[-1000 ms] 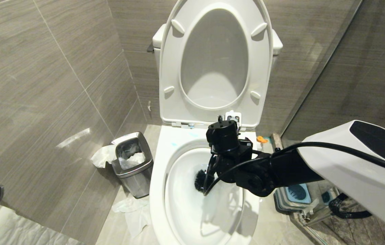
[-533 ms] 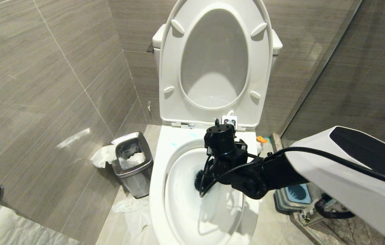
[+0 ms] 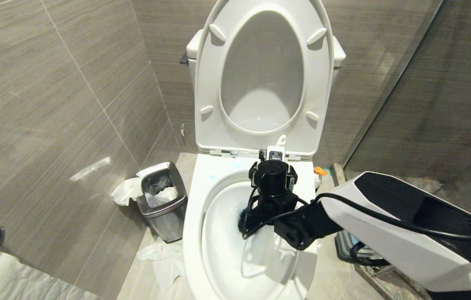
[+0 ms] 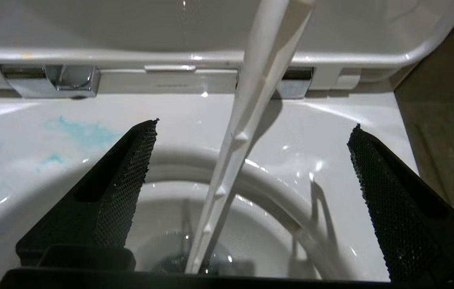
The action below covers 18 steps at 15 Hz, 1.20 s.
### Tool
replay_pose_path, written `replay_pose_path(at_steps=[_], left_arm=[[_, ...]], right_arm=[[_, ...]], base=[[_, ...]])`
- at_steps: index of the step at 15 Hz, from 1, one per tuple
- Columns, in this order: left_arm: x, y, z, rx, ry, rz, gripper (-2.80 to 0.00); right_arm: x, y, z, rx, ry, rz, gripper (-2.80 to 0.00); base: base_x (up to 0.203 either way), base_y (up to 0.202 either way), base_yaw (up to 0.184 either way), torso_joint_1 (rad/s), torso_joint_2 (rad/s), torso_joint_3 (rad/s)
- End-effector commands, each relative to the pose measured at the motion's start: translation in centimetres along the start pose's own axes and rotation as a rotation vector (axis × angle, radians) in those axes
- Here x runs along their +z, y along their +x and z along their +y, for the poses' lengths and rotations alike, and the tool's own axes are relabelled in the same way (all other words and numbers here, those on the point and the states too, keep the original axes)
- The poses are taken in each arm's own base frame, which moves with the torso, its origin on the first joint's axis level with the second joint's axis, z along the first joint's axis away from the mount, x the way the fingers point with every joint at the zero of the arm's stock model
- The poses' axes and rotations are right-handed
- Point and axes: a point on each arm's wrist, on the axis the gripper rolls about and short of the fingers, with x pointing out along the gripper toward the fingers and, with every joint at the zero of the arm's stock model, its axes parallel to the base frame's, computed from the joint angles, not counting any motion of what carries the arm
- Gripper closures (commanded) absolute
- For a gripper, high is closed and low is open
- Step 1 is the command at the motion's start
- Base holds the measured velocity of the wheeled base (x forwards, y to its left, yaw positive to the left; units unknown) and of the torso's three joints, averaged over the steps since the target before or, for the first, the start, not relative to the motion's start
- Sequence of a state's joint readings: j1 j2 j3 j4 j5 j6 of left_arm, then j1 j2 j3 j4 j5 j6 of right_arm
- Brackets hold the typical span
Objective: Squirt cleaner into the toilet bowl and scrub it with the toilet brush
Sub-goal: Scrub the toilet bowl
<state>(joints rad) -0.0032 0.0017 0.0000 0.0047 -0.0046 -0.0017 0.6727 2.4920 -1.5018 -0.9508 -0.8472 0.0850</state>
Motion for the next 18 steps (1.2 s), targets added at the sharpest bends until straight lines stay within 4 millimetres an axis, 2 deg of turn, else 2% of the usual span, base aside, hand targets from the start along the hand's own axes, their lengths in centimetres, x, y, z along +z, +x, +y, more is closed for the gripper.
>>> replay_pose_path(at_steps=[1,6,9,13,18], left_arm=[[0.0,0.0,0.0,0.000,0.000,0.002,0.00],[0.0,0.0,0.0,0.000,0.000,0.002,0.00],[0.0,0.0,0.0,0.000,0.000,0.002,0.00],[0.0,0.0,0.0,0.000,0.000,0.001,0.00],[0.0,0.0,0.0,0.000,0.000,0.003,0.00]], right_arm=[[-1.6,0.8,0.2,0.006,-0.013,-0.021,-2.80],[-1.6,1.6,0.8,0.007,0.021,-0.049,-2.80],[-1.9,2.3,0.5,-0.005,0.028,-0.064,-2.80],[-2.3,3.5,0.2,-0.027,0.028,-0.079,-2.80],[-2.0,5.3,0.8,-0.042,0.024,-0.138,-2.80]], base=[[0.000,0.000,0.000,0.000,0.00,0.000],[0.000,0.000,0.000,0.000,0.00,0.000],[0.000,0.000,0.000,0.000,0.00,0.000],[0.000,0.000,0.000,0.000,0.00,0.000],[0.000,0.000,0.000,0.000,0.00,0.000]])
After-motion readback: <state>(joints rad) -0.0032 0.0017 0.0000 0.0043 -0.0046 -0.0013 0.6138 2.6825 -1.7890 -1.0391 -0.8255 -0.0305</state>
